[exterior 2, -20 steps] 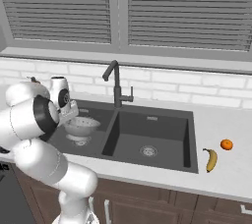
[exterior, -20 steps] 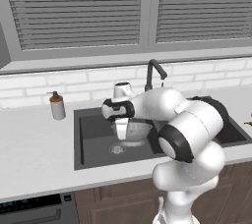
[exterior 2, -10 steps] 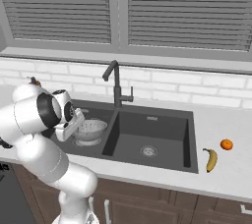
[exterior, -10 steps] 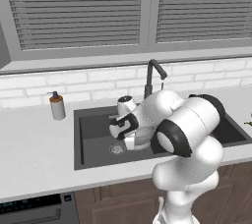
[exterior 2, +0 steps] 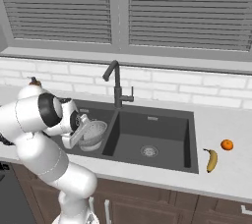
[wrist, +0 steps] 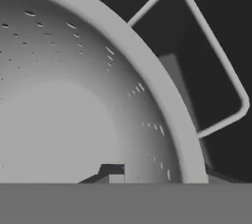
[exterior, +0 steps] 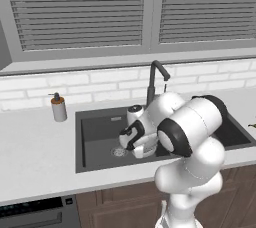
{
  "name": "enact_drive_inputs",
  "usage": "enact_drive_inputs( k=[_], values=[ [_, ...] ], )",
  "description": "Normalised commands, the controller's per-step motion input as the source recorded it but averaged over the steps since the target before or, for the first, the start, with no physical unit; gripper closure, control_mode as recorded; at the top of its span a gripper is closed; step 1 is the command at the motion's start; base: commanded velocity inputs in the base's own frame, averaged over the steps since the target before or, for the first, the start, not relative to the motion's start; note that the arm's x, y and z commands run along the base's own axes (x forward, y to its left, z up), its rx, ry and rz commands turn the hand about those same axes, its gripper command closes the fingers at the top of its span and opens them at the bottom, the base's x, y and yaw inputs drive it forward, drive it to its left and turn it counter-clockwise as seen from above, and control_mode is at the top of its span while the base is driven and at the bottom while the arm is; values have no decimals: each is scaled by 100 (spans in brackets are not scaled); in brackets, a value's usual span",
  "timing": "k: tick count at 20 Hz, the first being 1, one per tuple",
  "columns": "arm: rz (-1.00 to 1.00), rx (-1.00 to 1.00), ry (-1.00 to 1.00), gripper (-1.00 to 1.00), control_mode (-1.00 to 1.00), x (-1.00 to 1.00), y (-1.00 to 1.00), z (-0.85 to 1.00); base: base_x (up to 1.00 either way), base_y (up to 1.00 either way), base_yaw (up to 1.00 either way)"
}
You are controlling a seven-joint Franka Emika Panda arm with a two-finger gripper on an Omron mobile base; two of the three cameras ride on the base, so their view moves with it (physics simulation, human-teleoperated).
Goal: Put the colander in the sink, put the tangerine, banana in the colander, and turn on the sink faucet and pour water over the colander.
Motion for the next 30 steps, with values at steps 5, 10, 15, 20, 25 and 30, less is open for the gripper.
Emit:
enact_drive_inputs(
  k=[5, 10, 15, 20, 25, 30],
  values=[
    [-25, 2, 2, 100, -100, 35, 9, 0, 0, 0, 0],
    [-20, 5, 0, 100, -100, 29, 23, -6, 0, 0, 0],
    [-16, 9, 0, 100, -100, 19, 35, -2, 0, 0, 0],
    [-15, 4, 0, 100, -100, 15, 26, 0, 0, 0, 0],
    [-18, 0, 0, 100, -100, 12, 20, 0, 0, 0, 0],
    [-20, 1, 1, 100, -100, 5, 22, -1, 0, 0, 0]
  ],
)
